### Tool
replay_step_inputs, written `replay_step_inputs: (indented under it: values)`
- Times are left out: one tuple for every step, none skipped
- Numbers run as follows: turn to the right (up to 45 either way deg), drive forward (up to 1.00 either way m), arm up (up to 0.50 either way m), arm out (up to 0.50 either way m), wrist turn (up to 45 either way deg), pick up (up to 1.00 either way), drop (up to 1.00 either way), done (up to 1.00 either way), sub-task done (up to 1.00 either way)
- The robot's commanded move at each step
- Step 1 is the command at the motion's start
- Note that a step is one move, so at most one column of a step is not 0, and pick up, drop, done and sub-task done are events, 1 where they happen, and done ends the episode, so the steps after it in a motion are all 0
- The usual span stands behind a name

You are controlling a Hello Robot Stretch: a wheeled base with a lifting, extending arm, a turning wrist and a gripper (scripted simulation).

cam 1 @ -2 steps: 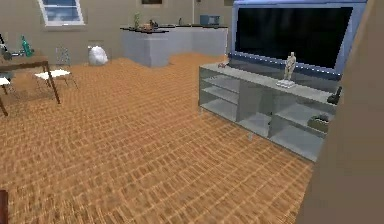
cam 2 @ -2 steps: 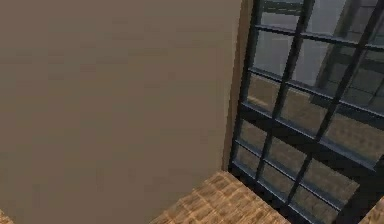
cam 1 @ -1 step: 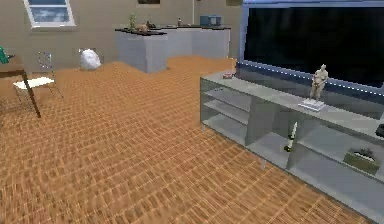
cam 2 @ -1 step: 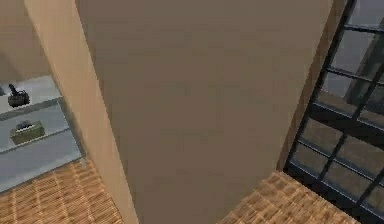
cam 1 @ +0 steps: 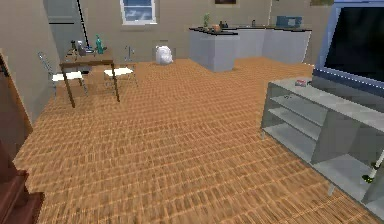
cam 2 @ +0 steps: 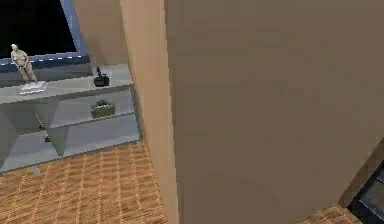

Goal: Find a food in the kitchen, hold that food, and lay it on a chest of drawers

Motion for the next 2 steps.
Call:
replay_step_inputs:
  values:
    - [0.0,1.00,0.00,0.00,0.0,0.00,0.00,0.00,0.00]
    - [0.0,1.00,0.00,0.00,0.0,0.00,0.00,0.00,0.00]
